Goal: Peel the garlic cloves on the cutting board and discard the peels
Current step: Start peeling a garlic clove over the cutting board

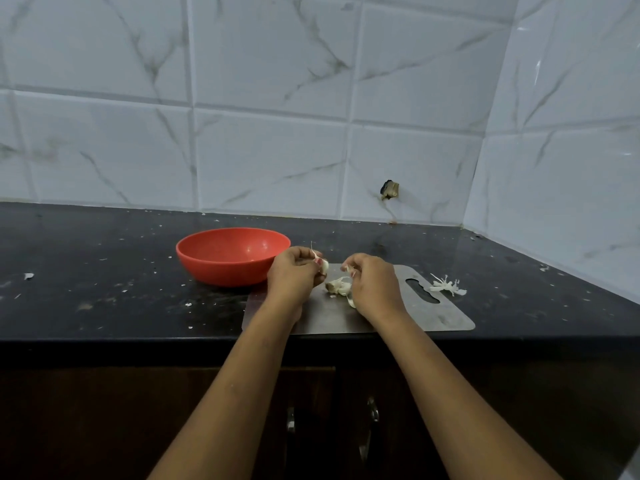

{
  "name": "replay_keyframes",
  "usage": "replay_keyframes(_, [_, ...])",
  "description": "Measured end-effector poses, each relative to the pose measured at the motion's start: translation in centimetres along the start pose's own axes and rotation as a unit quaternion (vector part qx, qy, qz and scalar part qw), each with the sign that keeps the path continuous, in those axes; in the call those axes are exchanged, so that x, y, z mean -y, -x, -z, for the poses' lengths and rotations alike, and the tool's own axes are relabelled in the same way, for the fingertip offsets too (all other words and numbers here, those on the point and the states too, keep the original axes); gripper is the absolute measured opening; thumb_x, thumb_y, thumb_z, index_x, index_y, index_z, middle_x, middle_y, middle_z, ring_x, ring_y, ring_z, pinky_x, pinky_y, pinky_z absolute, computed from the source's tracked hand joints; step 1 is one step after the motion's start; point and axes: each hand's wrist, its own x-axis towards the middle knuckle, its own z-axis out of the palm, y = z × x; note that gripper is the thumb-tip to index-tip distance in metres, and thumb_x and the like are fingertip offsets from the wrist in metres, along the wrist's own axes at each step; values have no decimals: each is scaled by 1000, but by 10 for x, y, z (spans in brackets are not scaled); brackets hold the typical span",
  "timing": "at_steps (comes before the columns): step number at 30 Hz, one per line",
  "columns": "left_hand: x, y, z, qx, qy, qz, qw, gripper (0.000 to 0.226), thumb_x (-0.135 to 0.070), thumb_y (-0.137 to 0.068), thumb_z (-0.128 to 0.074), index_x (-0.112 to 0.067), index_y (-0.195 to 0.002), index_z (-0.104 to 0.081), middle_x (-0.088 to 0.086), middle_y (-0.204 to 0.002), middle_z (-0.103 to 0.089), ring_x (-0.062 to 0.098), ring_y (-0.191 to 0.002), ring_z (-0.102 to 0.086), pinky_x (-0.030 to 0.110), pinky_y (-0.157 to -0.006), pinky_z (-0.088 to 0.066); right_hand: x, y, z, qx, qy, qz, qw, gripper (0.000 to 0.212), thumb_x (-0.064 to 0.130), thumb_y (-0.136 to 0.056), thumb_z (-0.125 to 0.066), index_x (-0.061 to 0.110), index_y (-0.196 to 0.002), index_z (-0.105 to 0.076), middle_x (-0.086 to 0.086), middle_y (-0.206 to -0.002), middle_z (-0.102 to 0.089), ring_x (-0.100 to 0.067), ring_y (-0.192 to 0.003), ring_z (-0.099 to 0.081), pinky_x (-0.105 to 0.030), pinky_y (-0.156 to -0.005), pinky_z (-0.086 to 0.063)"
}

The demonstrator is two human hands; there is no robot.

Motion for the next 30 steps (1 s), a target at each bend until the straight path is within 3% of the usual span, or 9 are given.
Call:
replay_keyframes(5, [-13, 0, 13, 38, -58, 30, 997, 18, 4, -92, -55, -10, -80, -57, 8, -86, -61, 15, -75, -59, 21, -62, -56, 4, -2, 0, 41, 30, -9, 999, 31, -9, -87, -38, 9, -103, -58, -5, -97, -56, -24, -94, -51, -27, -71, -33])
replay_keyframes(12, [-16, 18, 25, 78, -78, 53, 993, 13, 11, -89, -56, -1, -91, -56, 12, -83, -58, 18, -75, -60, 18, -57, -56, 11, 0, 4, 54, -9, 61, 997, 29, -7, -87, -40, 12, -95, -60, -6, -100, -61, -22, -97, -48, -29, -73, -33])
replay_keyframes(18, [-26, 26, 38, 76, -192, 39, 978, 23, 12, -89, -50, -6, -101, -59, 10, -86, -61, 22, -77, -59, 41, -83, -55, 20, 10, 7, 117, 32, 187, 975, 24, 1, -91, -44, 15, -98, -63, -4, -96, -62, -11, -88, -36, -23, -73, -28])
replay_keyframes(21, [-25, 29, 41, 86, -235, 19, 968, 33, 10, -87, -47, -10, -110, -59, 7, -78, -59, 20, -72, -56, 37, -78, -54, 22, 11, 6, 163, 22, 185, 969, 16, 13, -97, -44, 22, -108, -53, -1, -89, -56, -11, -87, -42, -28, -74, -35])
replay_keyframes(24, [-26, 31, 38, 105, -282, 4, 954, 35, 4, -86, -41, -21, -101, -60, 8, -77, -57, 22, -68, -54, 34, -70, -49, 24, 13, 9, 169, -34, 180, 968, 13, 16, -97, -50, 22, -105, -42, -1, -81, -57, -15, -78, -51, -31, -70, -42])
replay_keyframes(27, [-25, 29, 33, 83, -310, -11, 947, 25, -7, -91, -40, -16, -96, -63, 6, -78, -59, 22, -68, -55, 33, -69, -47, 23, 13, 11, 149, -86, 164, 971, 10, 15, -96, -53, 22, -98, -46, 2, -85, -63, -7, -78, -58, -23, -68, -46])
replay_keyframes(30, [-19, 26, 31, 93, -321, -55, 941, 17, -19, -96, -53, -12, -105, -66, 5, -82, -64, 14, -68, -59, 28, -70, -49, 19, 11, 12, 116, -148, 137, 972, 12, 8, -93, -58, 19, -93, -53, 6, -79, -64, -3, -71, -60, -13, -65, -44])
